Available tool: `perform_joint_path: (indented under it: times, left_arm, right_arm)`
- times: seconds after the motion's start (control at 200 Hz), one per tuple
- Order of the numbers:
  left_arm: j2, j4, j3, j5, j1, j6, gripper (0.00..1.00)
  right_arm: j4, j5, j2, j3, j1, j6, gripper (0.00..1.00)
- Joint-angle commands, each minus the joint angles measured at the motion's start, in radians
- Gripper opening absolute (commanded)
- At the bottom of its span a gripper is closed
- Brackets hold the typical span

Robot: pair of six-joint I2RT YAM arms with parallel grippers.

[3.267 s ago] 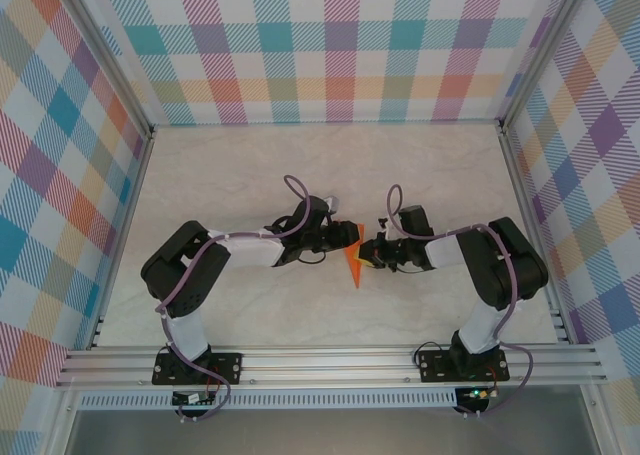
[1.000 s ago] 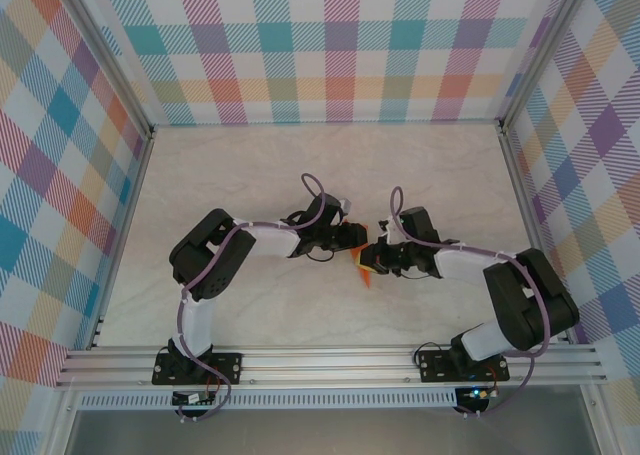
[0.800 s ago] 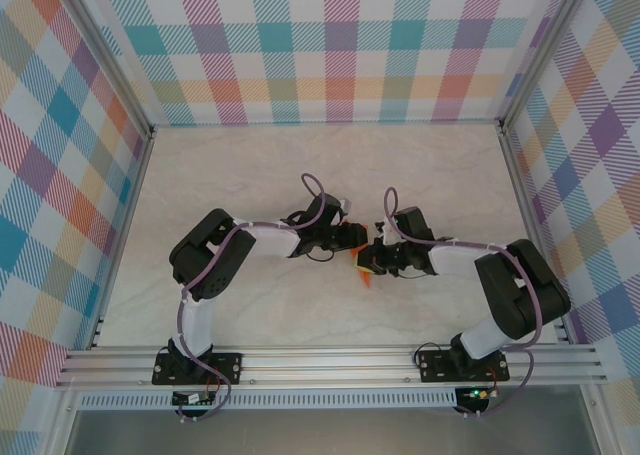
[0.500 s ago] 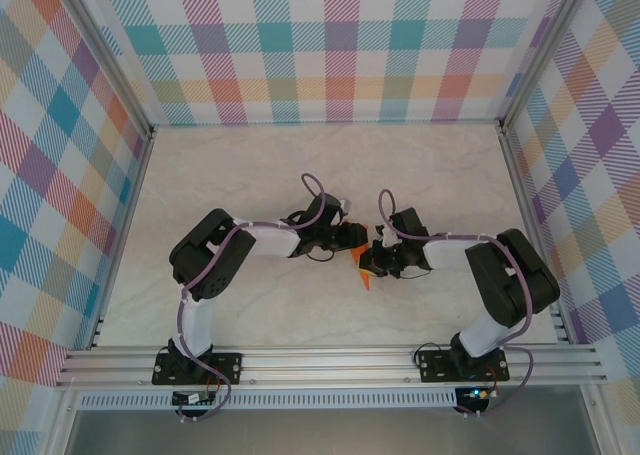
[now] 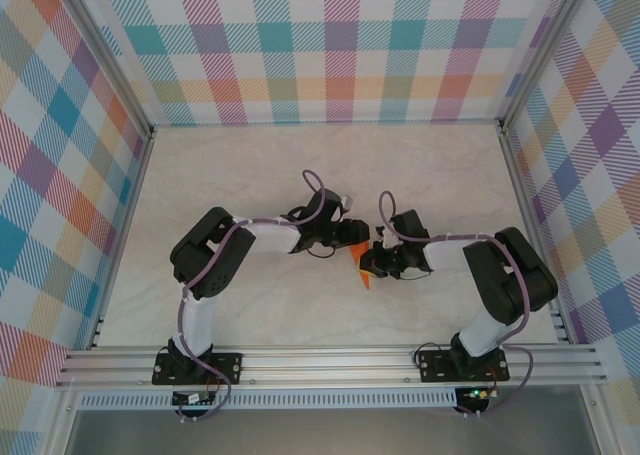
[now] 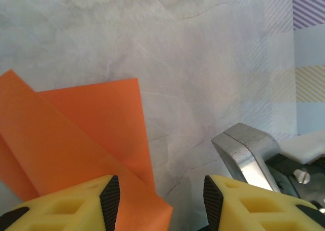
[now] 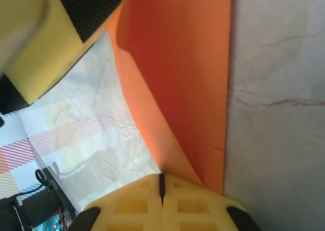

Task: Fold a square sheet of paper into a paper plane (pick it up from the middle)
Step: Fold the wing for the fifth time at the center of the table.

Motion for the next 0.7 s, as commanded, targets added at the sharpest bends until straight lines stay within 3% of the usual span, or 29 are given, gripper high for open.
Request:
perform_joint_path:
  times: [0.0,0.23,0.42,0.695]
  left_arm:
    - [-0.069,-0.009,0.0,0.02,0.021,0.01,0.5]
    - [-0.109,0.108,-0.13,-0.002,0.022,-0.071,0.48]
    - [-0.032,0.187,-0.094,0.044,0.021,-0.099,0.48]
    - [0.025,0.115,-0.038,0.0,0.024,-0.06,0.47]
  right_arm:
    - [-0.079,0.074,0.059,-0.05,0.006,0.004,0.02]
    - [-0.066,0.06,0.065,-0.045,0.001,0.01,0.02]
    - [-0.066,0.054,0.068,-0.043,0.001,0.008,0.01]
    - [-0.067,0.048,0.088,-0.045,0.001,0.006,0.0]
